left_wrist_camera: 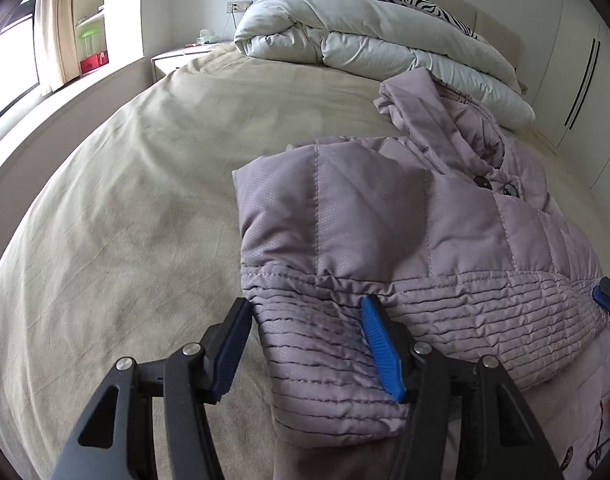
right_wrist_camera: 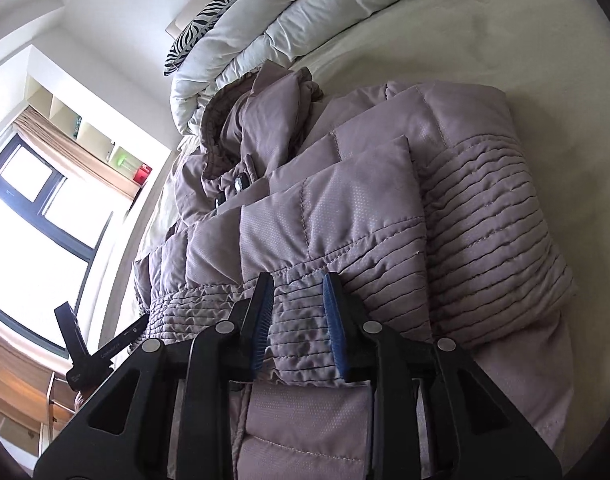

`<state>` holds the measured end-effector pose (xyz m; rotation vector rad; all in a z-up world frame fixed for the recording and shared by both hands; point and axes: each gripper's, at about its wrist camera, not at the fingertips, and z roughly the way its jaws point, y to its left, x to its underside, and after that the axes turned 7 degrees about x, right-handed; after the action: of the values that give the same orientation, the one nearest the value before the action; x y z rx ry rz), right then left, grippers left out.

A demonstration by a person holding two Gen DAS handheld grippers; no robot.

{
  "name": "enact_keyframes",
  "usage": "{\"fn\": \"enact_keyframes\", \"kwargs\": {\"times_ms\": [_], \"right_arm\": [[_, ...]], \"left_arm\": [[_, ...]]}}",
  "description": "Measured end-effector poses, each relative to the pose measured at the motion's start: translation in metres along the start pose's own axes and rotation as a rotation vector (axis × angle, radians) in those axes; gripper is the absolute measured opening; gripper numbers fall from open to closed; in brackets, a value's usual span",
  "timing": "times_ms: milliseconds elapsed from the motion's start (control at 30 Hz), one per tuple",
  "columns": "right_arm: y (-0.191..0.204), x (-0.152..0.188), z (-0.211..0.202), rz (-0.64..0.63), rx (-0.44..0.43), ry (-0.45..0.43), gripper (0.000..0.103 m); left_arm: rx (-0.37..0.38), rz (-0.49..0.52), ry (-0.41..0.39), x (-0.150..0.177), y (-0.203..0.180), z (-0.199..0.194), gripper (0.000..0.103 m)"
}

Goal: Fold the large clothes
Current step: 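Open the right tool to release the folded hem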

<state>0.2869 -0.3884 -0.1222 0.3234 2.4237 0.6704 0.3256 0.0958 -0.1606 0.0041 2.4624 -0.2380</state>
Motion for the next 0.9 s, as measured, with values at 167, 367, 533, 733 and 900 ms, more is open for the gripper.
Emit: {"fn": "enact_keyframes", "kwargs": {"times_ms": [167,367,533,733,900], "right_arm": [[0.012,-0.007,0.004,-0.047,0.062,-0.018,0.025],[0.005,-0.003,-0.002,-0.050,0.004,-0.009,0.031],[0.026,-0.032,-0.036,-0.097,-0.102,-0.145,0.091],[0.037,-0.116,0.012,-0.080,-0.100,0.002,0.091],[0.025,-0.190,0.072,0.022,-0.115,0.123,0.091]], "left_arm": [[-0.017,0.003,0.004,0.005,-0.002,0.010,0.061],[0.009,-0.062,-0.064,-0.011,0.008,-0.030,0.066],[0.070,-0.045,-0.182,-0.065,0.002,-0.061,0.098],[0.240,-0.053,-0.030,-0.147,-0.009,0.002,0.098],[0.336,-0.153,0.096,-0.196,-0.015,0.070,0.095]]}}
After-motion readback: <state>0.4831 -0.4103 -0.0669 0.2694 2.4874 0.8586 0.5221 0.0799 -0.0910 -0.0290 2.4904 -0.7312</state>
